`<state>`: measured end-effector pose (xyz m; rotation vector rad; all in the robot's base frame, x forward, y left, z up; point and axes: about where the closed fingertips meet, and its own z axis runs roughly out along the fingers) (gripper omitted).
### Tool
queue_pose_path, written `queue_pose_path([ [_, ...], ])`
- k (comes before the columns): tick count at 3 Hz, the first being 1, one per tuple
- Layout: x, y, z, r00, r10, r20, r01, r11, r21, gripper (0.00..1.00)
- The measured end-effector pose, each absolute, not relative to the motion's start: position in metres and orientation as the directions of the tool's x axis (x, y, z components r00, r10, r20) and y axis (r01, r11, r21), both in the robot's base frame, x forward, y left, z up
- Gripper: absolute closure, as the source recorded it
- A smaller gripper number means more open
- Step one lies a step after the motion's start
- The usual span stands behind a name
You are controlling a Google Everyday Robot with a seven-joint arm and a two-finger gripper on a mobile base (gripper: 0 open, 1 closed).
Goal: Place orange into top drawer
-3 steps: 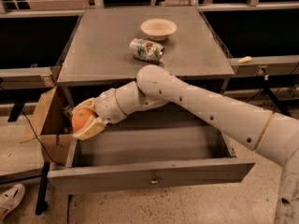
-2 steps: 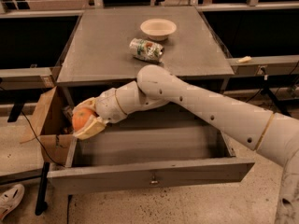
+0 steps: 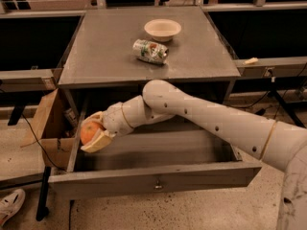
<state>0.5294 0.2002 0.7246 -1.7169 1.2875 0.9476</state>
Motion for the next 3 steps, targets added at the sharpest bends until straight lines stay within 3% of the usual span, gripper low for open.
queue_pose_path([
  [1, 0.534, 0.176, 0.679, 0.146, -0.429, -0.892, -0.987, -0.126, -0.102, 1.00],
  [2, 0.541, 0.155, 0.655, 0.106, -0.452, -0.885, -0.994, -0.047, -0.095, 0.84],
  [3, 0.549, 0.144, 0.648, 0.094, -0.479, -0.873, -0.993, 0.017, -0.116, 0.61],
])
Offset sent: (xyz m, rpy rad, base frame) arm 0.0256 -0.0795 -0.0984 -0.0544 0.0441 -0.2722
